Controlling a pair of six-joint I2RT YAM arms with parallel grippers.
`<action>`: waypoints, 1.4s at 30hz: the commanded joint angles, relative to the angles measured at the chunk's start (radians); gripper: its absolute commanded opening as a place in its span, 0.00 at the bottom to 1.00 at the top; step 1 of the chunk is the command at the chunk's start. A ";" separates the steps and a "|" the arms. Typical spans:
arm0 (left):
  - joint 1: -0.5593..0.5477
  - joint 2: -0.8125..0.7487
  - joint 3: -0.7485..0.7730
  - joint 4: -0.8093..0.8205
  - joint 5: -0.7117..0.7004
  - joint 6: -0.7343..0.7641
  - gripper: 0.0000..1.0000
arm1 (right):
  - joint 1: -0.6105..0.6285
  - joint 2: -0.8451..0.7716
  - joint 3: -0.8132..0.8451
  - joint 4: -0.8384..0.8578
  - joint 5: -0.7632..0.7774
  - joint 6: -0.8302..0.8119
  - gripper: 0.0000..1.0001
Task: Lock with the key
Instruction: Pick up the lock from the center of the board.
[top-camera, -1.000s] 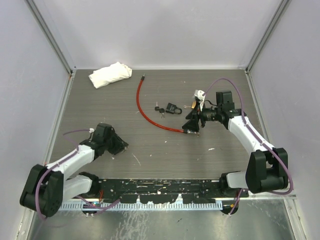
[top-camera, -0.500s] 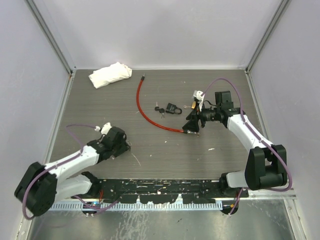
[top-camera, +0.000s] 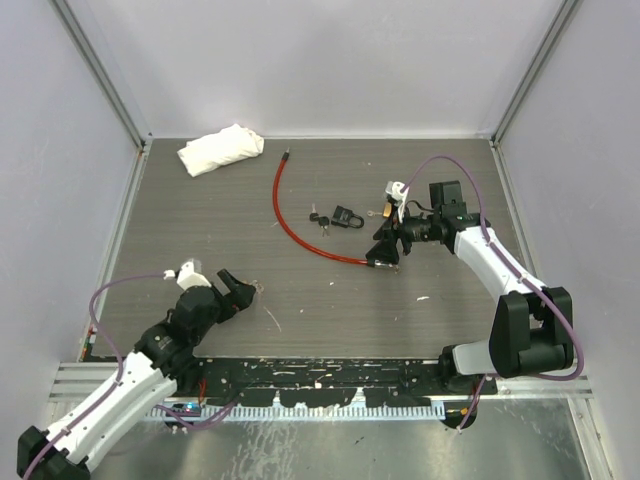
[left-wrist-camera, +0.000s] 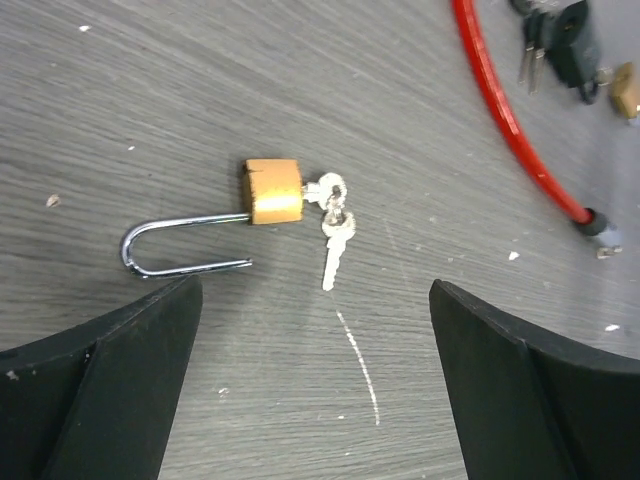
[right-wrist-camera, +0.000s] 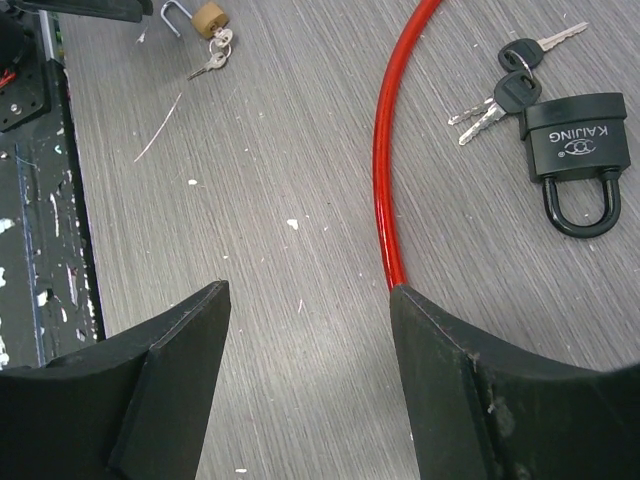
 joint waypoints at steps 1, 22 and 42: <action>-0.003 -0.130 -0.045 0.092 0.002 -0.018 0.98 | -0.003 -0.009 0.041 0.002 0.002 -0.020 0.70; -0.002 0.135 0.141 -0.065 -0.091 0.159 0.98 | -0.003 0.001 0.044 -0.010 0.010 -0.035 0.70; 0.176 0.333 0.212 -0.034 0.129 0.295 0.98 | -0.003 0.010 0.053 -0.029 0.005 -0.047 0.70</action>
